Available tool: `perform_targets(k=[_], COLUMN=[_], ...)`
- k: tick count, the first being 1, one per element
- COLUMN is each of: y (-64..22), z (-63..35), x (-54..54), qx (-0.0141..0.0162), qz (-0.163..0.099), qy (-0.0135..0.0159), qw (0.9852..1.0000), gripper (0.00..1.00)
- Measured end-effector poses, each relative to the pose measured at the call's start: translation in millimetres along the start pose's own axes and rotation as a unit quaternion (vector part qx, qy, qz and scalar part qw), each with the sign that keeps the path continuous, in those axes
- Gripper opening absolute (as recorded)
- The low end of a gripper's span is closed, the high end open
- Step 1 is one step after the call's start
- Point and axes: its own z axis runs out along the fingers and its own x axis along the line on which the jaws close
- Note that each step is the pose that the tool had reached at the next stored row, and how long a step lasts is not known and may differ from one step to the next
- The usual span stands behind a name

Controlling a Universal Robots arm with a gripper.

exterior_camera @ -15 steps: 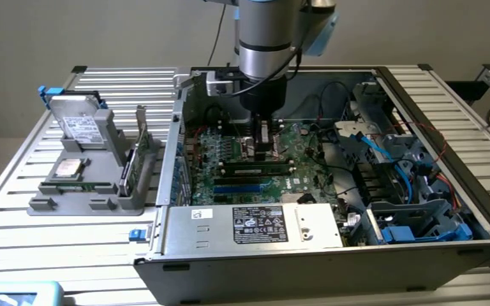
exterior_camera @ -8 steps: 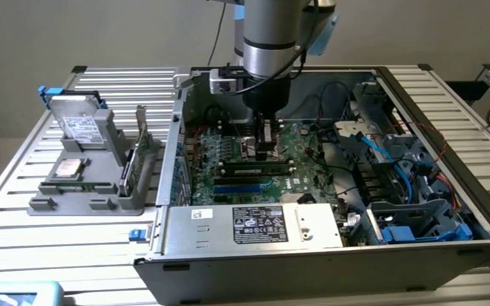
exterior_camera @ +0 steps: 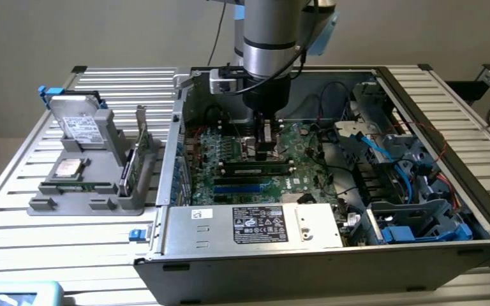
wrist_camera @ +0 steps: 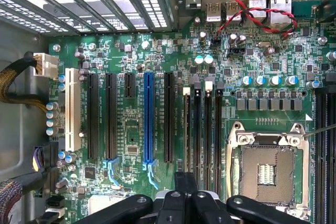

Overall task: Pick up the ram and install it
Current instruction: 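Press down the ram until it locks into place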

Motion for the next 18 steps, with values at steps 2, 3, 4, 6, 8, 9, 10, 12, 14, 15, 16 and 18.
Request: perform_targets(k=[2, 3, 4, 6, 8, 9, 10, 12, 14, 15, 16, 18], y=[0.0, 0.0, 0.0, 0.0, 0.0, 0.0, 0.0, 0.0, 0.0, 0.0, -0.1, 0.0], z=[0.0, 0.0, 0.0, 0.1, 0.1, 0.2, 0.4, 0.7, 0.8, 0.9, 0.9, 1.0], x=[0.0, 0.0, 0.0, 0.0, 0.0, 0.0, -0.1, -0.1, -0.1, -0.1, -0.2, -0.2], qx=[-0.0015, -0.0023, -0.0031, -0.0047, -0.0063, -0.0070, -0.0076, -0.0087, -0.0086, -0.0080, -0.0076, -0.0068], qz=[0.013, 0.020, 0.026, 0.040, 0.053, 0.059, 0.065, 0.078, 0.090, 0.095, 0.101, 0.113], qy=[0.0001, 0.0001, 0.0001, 0.0000, 0.0000, 0.0000, 0.0000, 0.0000, 0.0000, -0.0002, -0.0004, -0.0006], qw=[0.9999, 0.9998, 0.9997, 0.9992, 0.9986, 0.9982, 0.9978, 0.9969, 0.9959, 0.9954, 0.9949, 0.9936], gripper=[0.11, 0.11, 0.11, 0.11, 0.11, 0.11, 0.11, 0.11, 0.11, 0.11, 0.11, 0.11])
